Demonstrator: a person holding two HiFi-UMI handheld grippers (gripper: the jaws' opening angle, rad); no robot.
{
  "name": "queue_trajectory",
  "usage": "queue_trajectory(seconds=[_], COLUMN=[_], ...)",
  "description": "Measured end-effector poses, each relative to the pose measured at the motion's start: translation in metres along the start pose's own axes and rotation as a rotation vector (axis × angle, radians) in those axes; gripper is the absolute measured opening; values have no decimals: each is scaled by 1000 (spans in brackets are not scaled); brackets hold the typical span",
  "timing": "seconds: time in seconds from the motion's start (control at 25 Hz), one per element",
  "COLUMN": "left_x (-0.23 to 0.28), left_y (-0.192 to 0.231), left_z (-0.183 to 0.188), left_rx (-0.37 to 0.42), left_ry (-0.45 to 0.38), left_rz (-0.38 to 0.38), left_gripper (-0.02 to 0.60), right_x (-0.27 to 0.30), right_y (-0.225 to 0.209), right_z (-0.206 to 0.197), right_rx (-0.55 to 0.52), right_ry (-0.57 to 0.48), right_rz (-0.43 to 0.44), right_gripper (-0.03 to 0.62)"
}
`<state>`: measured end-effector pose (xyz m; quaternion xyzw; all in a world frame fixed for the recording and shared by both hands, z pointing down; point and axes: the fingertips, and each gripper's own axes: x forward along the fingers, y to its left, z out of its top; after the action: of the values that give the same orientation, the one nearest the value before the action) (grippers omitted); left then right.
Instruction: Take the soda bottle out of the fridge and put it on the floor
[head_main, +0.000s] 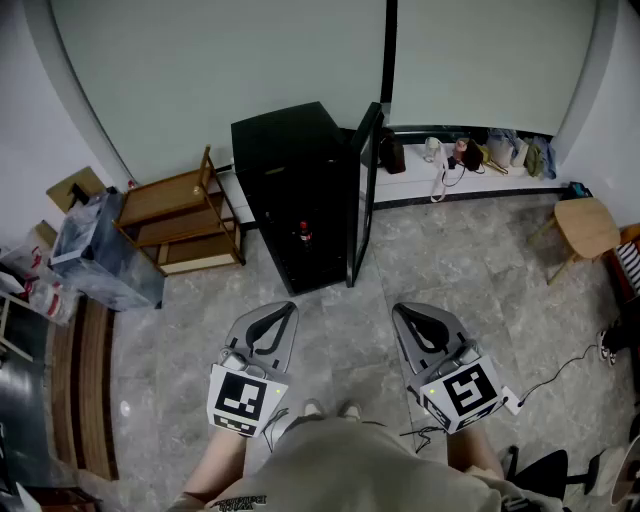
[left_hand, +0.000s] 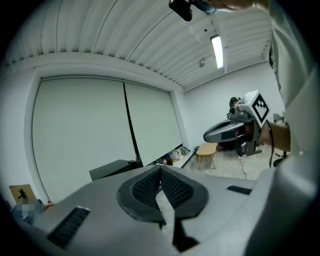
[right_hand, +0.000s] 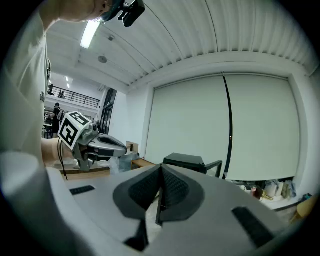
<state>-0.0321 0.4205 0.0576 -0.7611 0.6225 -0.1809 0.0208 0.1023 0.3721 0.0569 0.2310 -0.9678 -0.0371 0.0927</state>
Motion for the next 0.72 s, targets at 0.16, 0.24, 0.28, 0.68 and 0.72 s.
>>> queue_trajectory(seconds=[0.16, 0.24, 0.28, 0.68, 0.72], left_x=[7, 10, 11, 17, 18], left_y=[-7, -8, -9, -20, -20], left_z=[1, 2, 2, -3, -3], left_rx=[1, 2, 3, 16, 16], left_ry=[4, 3, 3, 26, 26], left_rz=[6, 11, 13, 21, 20], left_gripper=[5, 5, 5, 5, 5], right_x=[-5, -7, -7, -9, -8], right_y=[-9, -13, -14, -15, -14], right_z=[-4, -3, -3, -18, -20], right_rx=[31, 55, 59, 57, 57], right_ry=[-17, -38, -45, -28, -24], right_rz=[7, 17, 20, 54, 60], right_gripper=[-5, -5, -5, -5, -5])
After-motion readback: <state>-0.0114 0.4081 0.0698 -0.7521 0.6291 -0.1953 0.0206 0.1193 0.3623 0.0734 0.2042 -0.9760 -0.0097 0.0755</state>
